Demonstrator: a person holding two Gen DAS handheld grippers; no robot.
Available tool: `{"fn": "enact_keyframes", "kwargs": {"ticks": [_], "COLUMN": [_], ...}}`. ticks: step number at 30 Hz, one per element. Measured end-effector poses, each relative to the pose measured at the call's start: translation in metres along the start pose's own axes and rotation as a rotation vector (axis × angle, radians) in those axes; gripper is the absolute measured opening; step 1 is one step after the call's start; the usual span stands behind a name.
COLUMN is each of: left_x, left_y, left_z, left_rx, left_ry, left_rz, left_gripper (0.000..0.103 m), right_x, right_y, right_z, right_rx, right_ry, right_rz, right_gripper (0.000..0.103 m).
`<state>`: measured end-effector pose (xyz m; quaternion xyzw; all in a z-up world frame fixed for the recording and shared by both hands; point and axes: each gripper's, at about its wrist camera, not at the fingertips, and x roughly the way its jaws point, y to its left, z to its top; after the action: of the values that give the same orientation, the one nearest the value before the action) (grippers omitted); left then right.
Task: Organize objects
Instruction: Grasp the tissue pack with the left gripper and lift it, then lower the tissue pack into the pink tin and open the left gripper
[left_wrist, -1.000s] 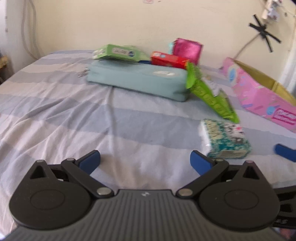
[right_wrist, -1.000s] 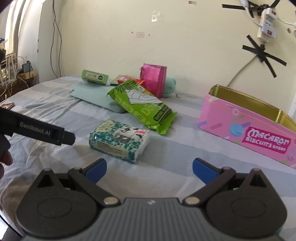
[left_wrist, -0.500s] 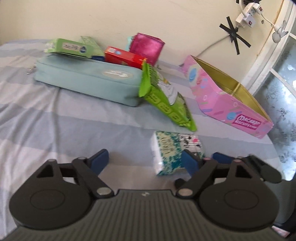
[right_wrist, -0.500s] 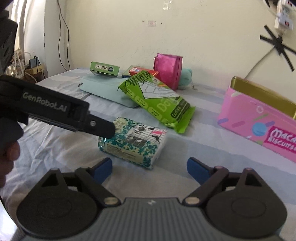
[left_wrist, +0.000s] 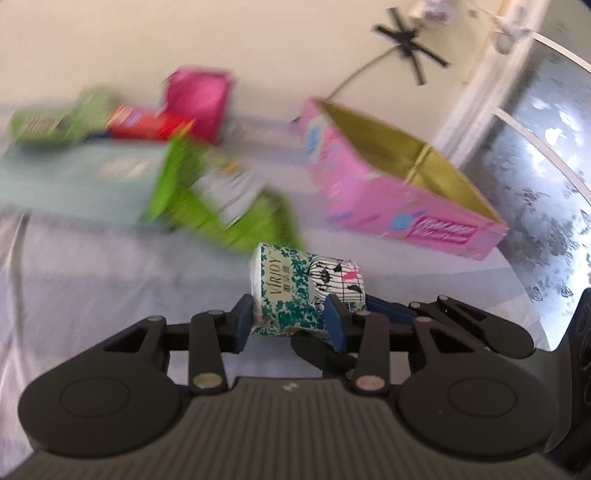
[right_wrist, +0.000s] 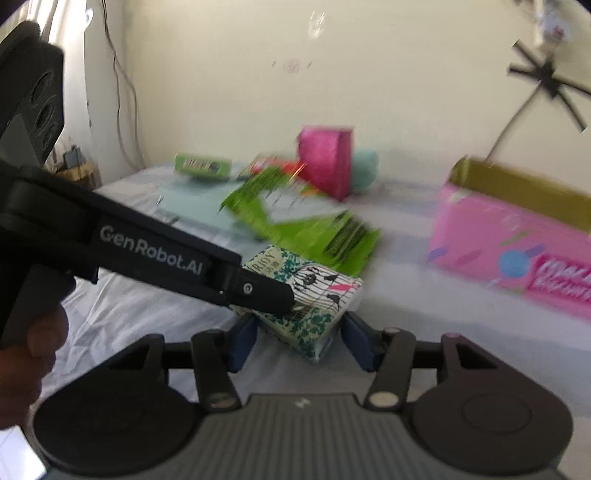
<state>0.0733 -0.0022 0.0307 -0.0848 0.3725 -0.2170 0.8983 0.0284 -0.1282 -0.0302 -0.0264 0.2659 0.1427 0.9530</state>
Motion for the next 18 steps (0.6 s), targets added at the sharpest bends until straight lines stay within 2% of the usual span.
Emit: {"fn": "enact_keyframes", "kwargs": {"ticks": [5,9,14,18], "left_x": [0.028,0.062,0.100,0.128], "left_y": [-0.060,-0.105,-0.138,-0.146], "left_z": [0.043,0.070,0.093,0.102], "left_rx": [0.136,0.231,0.253,0.216], "left_ry": [-0.053,-0.094,-0.135,-0.114], "left_rz": [-0.042,-0.080,-0.117,-0.126], "left_gripper": [0.044,0.045,0.046,0.046], "right_x": [-0.016,-0.017,-0.011,-0.001], "right_y": [-0.051,-0.104,-0.157,-0.181], "right_z": [0.016,0.029,0.041,0.042], "right_rx": [0.039,0.100,0.133,0.154], "right_ry": [-0.119,-0.162,-0.185,-0.152], "right_rz": [-0.134,-0.230,-0.310,-0.326], "right_gripper": [0.052,0.052,0.052,0.055]}}
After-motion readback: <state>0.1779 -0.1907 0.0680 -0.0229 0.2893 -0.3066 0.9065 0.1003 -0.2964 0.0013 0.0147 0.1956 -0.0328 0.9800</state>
